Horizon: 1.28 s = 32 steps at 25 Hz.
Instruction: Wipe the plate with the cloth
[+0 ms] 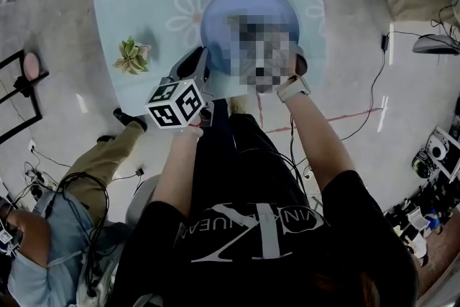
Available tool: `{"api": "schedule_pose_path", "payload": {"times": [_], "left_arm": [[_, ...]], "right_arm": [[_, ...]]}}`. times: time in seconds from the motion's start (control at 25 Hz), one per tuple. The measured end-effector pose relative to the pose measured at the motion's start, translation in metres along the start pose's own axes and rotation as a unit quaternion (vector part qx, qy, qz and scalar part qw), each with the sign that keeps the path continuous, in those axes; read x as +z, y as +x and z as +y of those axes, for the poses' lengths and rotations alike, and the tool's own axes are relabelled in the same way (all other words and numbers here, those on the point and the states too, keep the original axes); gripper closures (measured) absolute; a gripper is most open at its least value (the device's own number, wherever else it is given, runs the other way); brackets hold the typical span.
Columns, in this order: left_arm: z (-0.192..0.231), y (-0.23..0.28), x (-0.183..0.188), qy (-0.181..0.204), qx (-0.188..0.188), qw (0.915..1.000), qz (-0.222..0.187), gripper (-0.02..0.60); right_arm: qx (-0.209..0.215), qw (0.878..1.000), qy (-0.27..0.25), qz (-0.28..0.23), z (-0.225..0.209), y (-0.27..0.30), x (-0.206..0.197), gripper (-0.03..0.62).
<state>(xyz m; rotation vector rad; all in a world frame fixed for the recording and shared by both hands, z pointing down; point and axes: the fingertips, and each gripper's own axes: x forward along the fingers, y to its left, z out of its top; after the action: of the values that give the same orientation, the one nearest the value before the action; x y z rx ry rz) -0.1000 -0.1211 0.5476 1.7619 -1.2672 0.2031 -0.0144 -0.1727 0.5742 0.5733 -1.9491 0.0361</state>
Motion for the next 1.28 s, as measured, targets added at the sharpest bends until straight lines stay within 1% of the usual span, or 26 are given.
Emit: {"api": "schedule_pose_path", "payload": {"times": [0.32,0.52,0.64,0.8,1.0,1.12,1.28], "left_arm": [[-0.001,-0.001,0.0,0.0,-0.001,1.0,0.001,0.581],[0.0,0.0,0.0,0.002,0.0,1.0,0.003,0.581],[-0.001,-0.001,0.0,0.001,0.001,1.0,0.003,0.581],[-0.002,0.0,0.0,0.001,0.0,1.0,0.003,0.581],[-0.001,0.0,0.0,0.0,-0.002,1.0,0.004,0.581],[-0.002,-0.001,0.0,-0.001,-0.003,1.0,0.006,0.581],[-0.001,0.0,0.0,-0.001,-0.007,0.9999,0.008,0.581]], "right_arm": [[-0.029,0.999,0.028,0.015,-0.019,-0.008,-0.022,0.563],[-0.032,0.999,0.028,0.029,-0.013,-0.014,-0.033,0.563],[-0.024,0.999,0.022,0.032,-0.003,-0.019,-0.035,0.563],[-0.007,1.0,0.014,0.026,0.013,-0.019,-0.029,0.563],[0.013,1.0,0.001,0.01,0.028,-0.013,-0.008,0.563],[0.021,1.0,-0.006,-0.001,0.031,-0.008,0.005,0.563],[0.02,1.0,-0.002,-0.012,0.025,0.0,0.015,0.562]]}}
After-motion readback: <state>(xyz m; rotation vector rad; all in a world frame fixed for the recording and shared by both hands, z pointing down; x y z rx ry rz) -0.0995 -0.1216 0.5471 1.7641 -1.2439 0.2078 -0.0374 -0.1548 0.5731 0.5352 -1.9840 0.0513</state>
